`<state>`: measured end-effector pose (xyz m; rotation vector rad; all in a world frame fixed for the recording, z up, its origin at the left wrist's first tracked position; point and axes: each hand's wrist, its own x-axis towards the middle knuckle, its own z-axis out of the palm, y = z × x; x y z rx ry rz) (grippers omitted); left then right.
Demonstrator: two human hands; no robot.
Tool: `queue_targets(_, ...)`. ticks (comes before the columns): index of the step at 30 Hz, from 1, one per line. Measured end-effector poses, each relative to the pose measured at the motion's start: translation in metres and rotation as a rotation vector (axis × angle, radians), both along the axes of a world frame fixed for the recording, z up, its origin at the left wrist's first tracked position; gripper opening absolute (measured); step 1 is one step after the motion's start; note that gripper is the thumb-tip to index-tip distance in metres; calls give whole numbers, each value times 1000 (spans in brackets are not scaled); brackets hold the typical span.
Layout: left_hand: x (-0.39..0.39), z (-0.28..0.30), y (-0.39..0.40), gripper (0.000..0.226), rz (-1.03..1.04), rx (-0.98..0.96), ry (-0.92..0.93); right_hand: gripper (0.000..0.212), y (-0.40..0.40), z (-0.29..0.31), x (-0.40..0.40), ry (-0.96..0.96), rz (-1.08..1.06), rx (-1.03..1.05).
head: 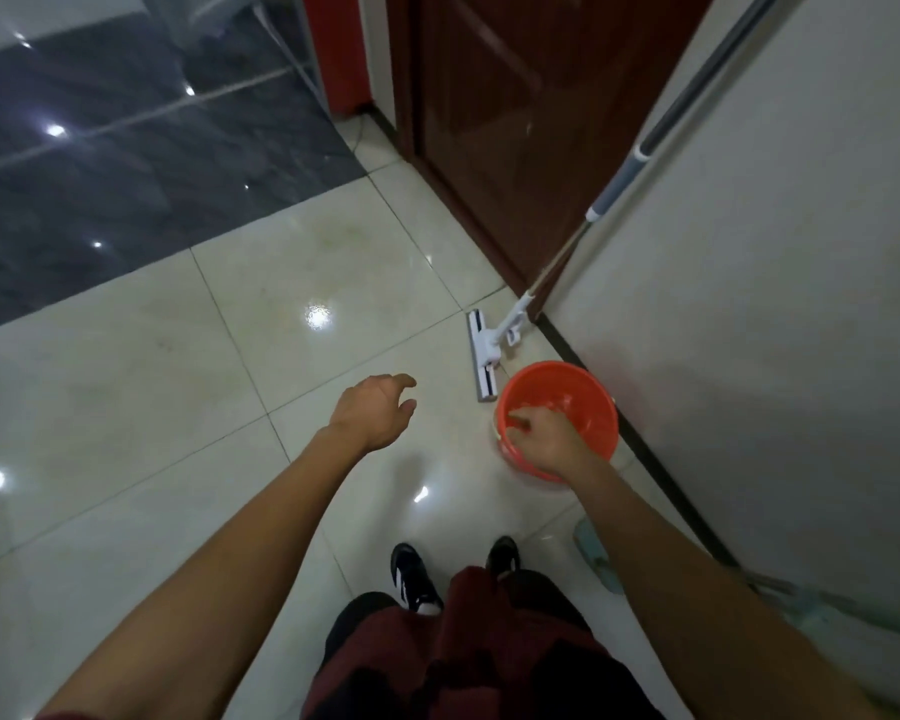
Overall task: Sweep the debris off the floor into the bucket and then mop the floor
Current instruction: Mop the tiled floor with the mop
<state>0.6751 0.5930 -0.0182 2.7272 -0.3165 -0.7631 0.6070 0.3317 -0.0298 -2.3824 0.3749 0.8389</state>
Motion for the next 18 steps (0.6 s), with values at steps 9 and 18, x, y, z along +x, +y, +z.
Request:
queue_targets(9,103,1,-43,35,120,-119,42,40,-46,27,103,-99,-169,16)
queue_targets(18,226,23,-146,31,103,-277,27,36,-131,69,198,-193,-345,32)
